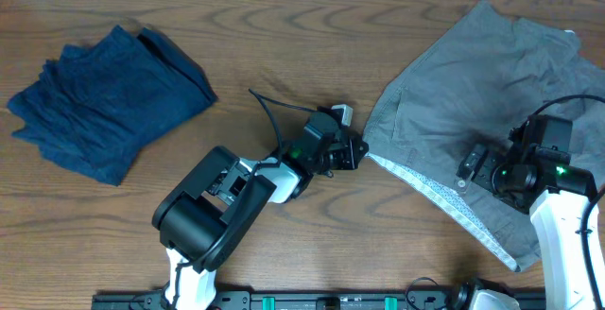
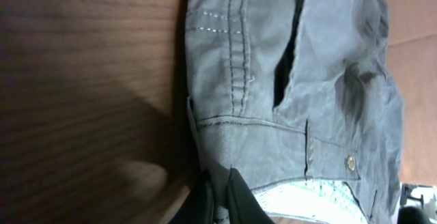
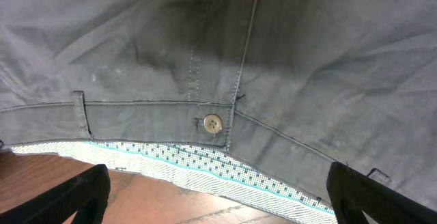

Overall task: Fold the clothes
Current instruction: 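Grasp the left edge of the shorts with the left gripper and pull left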

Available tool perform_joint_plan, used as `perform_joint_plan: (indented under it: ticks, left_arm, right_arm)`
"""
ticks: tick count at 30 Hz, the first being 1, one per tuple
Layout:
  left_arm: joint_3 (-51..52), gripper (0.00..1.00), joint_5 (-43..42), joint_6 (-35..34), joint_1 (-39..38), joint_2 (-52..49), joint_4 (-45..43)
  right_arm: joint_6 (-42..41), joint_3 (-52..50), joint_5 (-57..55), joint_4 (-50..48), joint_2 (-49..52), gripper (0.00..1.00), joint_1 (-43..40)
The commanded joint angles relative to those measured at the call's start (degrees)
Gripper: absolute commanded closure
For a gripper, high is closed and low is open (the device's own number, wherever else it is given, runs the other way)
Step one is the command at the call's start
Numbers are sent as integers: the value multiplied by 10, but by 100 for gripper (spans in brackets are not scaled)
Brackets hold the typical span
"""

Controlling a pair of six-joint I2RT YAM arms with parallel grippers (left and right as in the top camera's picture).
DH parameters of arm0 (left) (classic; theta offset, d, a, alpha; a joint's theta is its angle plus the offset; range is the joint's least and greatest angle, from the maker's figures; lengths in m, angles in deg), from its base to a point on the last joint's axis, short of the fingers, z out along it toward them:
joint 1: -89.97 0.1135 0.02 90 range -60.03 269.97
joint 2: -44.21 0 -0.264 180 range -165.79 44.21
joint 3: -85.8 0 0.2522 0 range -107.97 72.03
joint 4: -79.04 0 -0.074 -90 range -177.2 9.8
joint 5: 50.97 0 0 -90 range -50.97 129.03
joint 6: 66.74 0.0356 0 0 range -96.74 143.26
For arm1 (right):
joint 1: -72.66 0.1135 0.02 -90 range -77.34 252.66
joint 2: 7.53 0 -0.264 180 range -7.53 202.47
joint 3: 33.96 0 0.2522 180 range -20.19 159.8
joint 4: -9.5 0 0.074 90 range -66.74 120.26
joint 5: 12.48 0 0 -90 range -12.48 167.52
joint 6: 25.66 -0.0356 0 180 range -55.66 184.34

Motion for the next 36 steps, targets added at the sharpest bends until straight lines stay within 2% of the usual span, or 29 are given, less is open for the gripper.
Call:
perform_joint_plan:
  ticks: [1,5,8,11,12,13,15,16,19,21,22,24,28,32,36]
  left_arm:
    - [-1,94,3,0,29,5,-2]
    - [-1,94,3,3,99,38,-1]
    - [-7,94,3,24,176,73,-1]
    - [-28,94,0,14,264,102,7]
    - [-38,86,-7,5,287,109,17]
    - [-50,51,-26,-3,313,116,34]
    - [-67,5,-80,-3,342,124,71]
    - [-71,2,-116,-3,354,129,101]
    - [-72,2,-194,-1,365,143,216]
    - [-72,2,-216,18,362,151,332]
    - [-72,2,-211,54,356,154,415]
    - [-72,2,-191,113,346,157,509]
    - [-72,2,-85,166,325,175,643]
    - [-72,2,19,144,297,230,736]
    - [-64,2,60,56,242,300,784]
  right_arm:
    - [7,6,-10,0,-7,1,-8]
    - [7,6,-17,1,-7,1,-8]
    - [7,6,-17,0,-7,1,-8]
    - [7,6,-17,0,-7,1,-8]
    - [7,6,-17,0,-7,1,-8]
    - [7,6,-17,-1,-7,1,-8]
    - [7,6,-17,-3,-7,1,-8]
    - [7,6,-17,-4,-7,1,-8]
    - [7,6,-17,-6,-6,1,-8]
    - [7,6,-17,-7,-6,1,-8]
    - [7,6,-17,-9,-6,1,-8]
    - [7,6,-17,-11,-6,1,-8]
    - [6,6,-17,-15,-4,1,-8]
    - [6,6,-17,-16,5,1,-8]
    - [-3,6,-17,-20,25,1,-8]
